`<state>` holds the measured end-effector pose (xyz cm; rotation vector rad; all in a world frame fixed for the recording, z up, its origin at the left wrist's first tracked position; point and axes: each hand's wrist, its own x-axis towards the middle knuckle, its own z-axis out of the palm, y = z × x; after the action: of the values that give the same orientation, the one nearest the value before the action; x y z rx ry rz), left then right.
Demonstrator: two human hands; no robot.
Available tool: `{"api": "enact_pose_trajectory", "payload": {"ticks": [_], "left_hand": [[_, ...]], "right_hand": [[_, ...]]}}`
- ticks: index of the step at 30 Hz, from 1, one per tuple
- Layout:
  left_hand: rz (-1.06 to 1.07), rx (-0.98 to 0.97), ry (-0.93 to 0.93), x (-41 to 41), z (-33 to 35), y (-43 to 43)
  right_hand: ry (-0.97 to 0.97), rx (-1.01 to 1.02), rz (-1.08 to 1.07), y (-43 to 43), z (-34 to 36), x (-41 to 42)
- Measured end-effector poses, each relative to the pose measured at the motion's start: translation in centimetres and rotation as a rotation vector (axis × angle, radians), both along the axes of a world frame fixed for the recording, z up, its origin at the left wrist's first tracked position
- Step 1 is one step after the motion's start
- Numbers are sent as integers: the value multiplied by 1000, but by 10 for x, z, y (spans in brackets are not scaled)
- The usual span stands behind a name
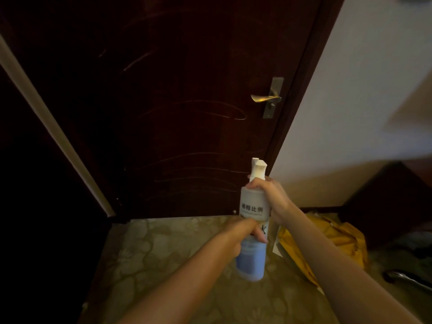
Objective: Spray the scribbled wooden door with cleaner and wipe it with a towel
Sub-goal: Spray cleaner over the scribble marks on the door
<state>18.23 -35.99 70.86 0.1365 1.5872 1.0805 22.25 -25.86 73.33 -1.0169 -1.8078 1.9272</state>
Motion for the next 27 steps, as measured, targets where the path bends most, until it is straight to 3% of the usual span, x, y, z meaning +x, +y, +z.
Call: {"api": "enact_pose_trajectory", "payload": {"ticks": [27], "left_hand": [[143,26,-13,-87,5,-97]], "right_hand": [[-33,62,154,-92,-3,-108]]}}
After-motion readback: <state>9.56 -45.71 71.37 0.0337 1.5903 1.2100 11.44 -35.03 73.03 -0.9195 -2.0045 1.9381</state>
